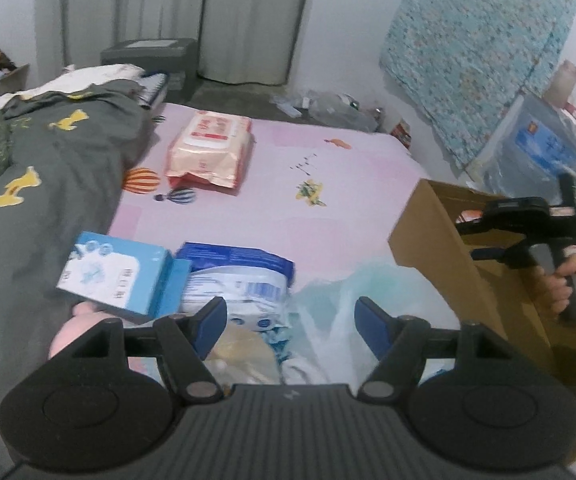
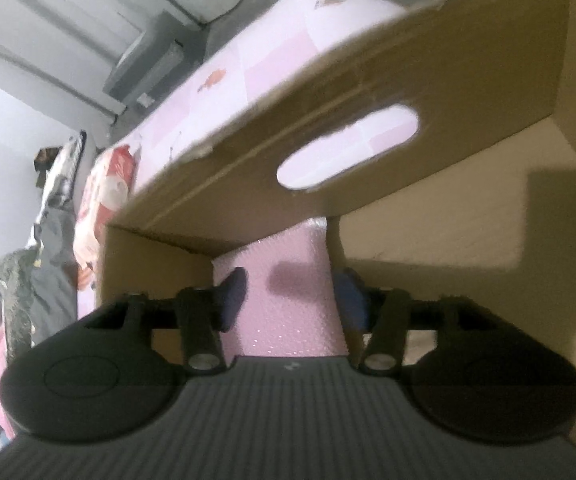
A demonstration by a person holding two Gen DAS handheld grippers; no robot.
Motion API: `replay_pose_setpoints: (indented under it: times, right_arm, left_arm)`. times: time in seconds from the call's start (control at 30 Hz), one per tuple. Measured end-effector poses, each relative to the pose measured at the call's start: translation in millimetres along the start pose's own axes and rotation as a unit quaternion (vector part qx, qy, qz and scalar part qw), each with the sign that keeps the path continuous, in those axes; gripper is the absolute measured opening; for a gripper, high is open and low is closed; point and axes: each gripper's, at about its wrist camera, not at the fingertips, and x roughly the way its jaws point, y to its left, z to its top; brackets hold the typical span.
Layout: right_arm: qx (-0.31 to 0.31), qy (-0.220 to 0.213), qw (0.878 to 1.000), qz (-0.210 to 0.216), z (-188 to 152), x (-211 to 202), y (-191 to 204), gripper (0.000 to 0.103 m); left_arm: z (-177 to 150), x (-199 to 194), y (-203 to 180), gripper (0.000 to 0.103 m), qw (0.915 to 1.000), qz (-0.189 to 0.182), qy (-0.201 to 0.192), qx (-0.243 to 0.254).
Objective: Organize soft objects
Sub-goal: 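Move the right gripper back to the pile and grasp the blue bandage box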
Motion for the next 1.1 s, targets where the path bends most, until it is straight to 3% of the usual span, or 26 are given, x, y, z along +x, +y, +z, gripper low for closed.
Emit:
replay_pose_setpoints:
  times: [0.27,0.37,0.5,0.73,0.93,1.1]
  right_arm:
    - [-0.086,-0.083,0.993,0.013,1,-74,45,0.068]
    - [-0.128,-0.08,0.987,0.05,-6,-89,81,0.07]
    - [-0.19,-0.044,0.975,0.107,-21,-80,147,0.072]
    - [-0.252,0.078,0.95,0.168,-54,-5,253,0.073]
    - [-0.287,0.158,0.929,0.172,-83,76,324,0.072]
    - [-0.294,0.195,0.921,0.168,-103,137,360,0.069]
  left_arm:
    - [-14,-29,47,0.074,0.9979,0.045,-0.023,-0.04]
    - [-19,-34,66,0.074,0.9963,0.059,-0.024,-0.058]
    - [-22,-29,89,0.073,0.9938,0.069,-0.014,-0.085]
    - [-9,6,129,0.069,0.9877,0.049,0.03,-0.145]
    - [12,44,150,0.069,0.985,0.041,0.062,-0.156]
    - [22,79,165,0.07,0.9784,0.044,0.112,-0.168]
